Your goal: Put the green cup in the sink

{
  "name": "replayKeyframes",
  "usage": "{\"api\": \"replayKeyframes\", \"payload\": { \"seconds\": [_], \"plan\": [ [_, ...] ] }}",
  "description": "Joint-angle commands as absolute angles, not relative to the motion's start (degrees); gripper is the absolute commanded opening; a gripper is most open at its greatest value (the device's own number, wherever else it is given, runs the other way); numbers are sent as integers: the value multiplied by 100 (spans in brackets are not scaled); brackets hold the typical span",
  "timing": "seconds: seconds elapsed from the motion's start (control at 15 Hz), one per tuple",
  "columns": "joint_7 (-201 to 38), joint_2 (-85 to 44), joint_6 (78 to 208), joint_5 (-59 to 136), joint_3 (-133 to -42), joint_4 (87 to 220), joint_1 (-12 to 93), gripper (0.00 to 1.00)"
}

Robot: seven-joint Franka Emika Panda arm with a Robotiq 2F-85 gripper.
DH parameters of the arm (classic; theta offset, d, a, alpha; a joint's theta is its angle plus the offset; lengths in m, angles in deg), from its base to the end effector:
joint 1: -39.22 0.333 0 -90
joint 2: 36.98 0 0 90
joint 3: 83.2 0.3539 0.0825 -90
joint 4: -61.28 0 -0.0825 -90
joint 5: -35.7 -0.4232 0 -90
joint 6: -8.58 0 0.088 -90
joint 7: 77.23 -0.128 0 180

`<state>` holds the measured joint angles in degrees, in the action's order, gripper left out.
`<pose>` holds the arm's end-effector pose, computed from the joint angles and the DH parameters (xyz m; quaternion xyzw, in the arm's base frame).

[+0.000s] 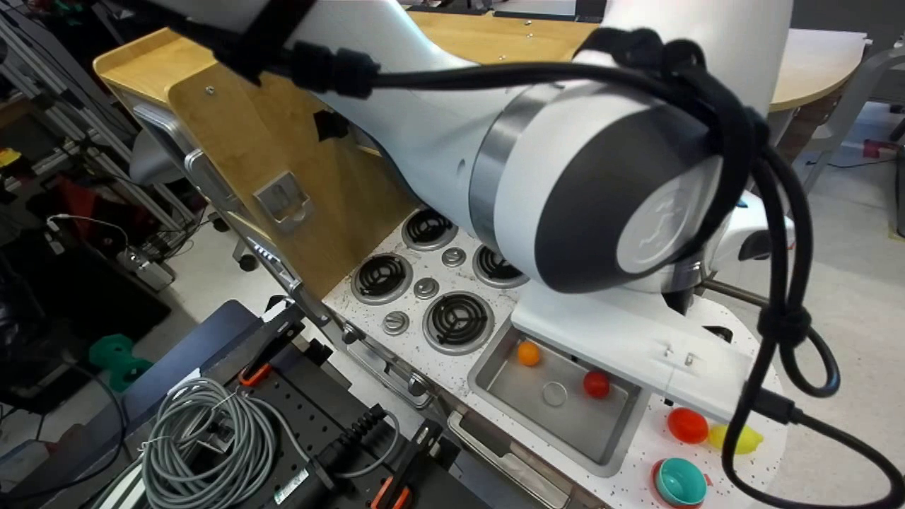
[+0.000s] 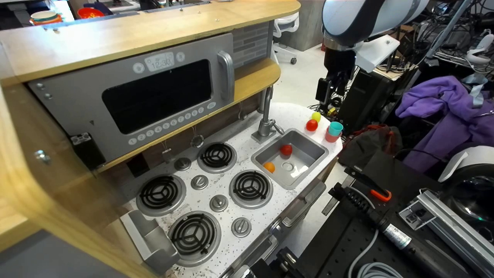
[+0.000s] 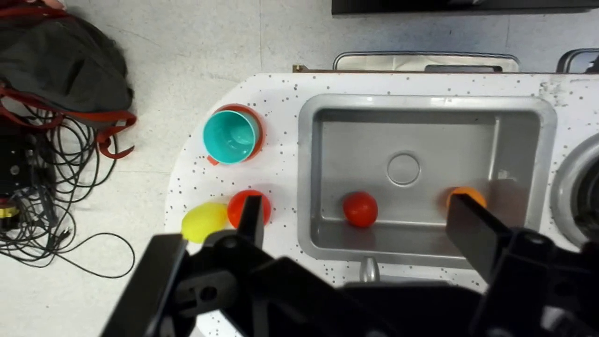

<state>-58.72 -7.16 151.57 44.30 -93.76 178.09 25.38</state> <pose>0.5736 -0.2618 0.1631 0.9954 0.0206 -0.0603 0.0722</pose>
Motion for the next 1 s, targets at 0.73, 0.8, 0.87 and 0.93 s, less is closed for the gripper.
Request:
{"api": "replayKeyframes", "payload": {
  "seconds": [0.73, 0.8, 0.87, 0.93],
  "plan": [
    [-5592, 531, 15971, 4384, -9179, 17292, 1757, 100],
    [-5619, 585, 15954, 4397, -9194, 17235, 1767, 100],
    [-5636, 641, 15930, 4412, -9205, 17170, 1782, 100],
    [-5662, 696, 15920, 4424, -9220, 17105, 1801, 100]
  ]
}}
